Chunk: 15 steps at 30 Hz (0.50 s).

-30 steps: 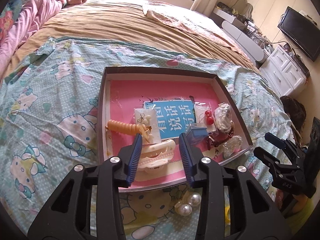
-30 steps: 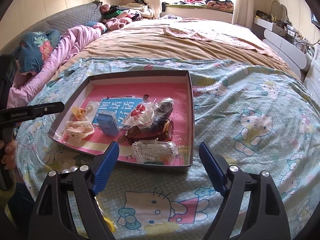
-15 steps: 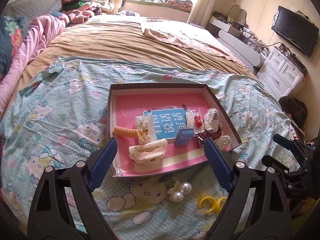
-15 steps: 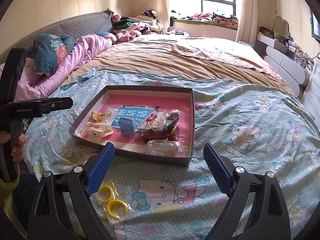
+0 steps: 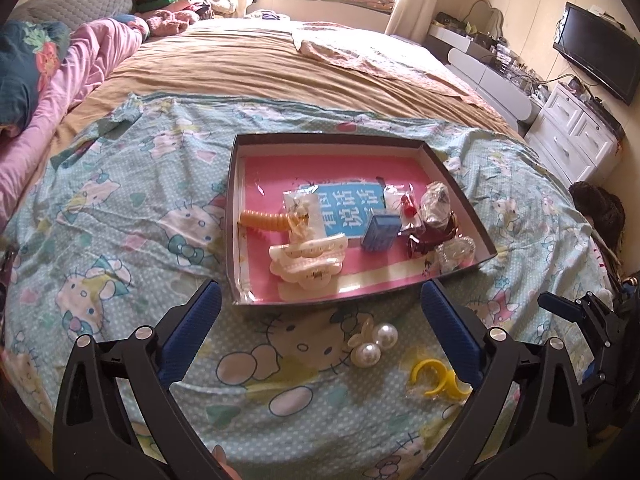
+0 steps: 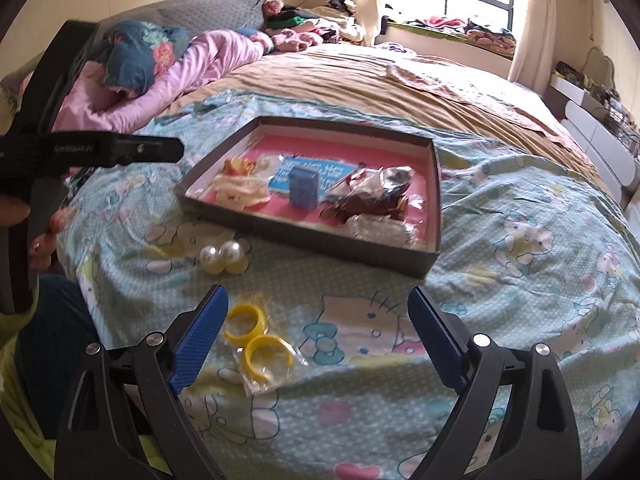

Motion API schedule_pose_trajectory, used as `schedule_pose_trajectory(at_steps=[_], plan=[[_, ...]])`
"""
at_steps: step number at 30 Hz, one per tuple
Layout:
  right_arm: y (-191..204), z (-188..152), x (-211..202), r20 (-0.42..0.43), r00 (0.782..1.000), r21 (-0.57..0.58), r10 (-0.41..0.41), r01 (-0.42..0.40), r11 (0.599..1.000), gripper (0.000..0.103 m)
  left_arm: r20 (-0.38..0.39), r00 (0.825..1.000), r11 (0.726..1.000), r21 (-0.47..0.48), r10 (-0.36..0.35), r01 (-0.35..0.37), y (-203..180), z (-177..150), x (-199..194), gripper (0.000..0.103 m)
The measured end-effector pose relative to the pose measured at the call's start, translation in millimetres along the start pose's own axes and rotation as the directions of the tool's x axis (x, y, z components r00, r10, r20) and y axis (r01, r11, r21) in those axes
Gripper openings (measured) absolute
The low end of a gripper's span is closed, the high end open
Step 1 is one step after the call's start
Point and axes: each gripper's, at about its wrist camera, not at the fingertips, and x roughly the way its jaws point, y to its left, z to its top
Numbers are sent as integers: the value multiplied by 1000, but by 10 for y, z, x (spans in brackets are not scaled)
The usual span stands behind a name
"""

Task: Organize jewelry
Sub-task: 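Withdraw both tools from the tray toward the pearls and yellow clips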

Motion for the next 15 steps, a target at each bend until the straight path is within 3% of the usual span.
schedule_pose_trajectory(at_steps=[15], plan=[[262,-255,632,-140,989,-94,48,-62,994,89,-104,994,999,34,26,-23,-13,-340,258,93]])
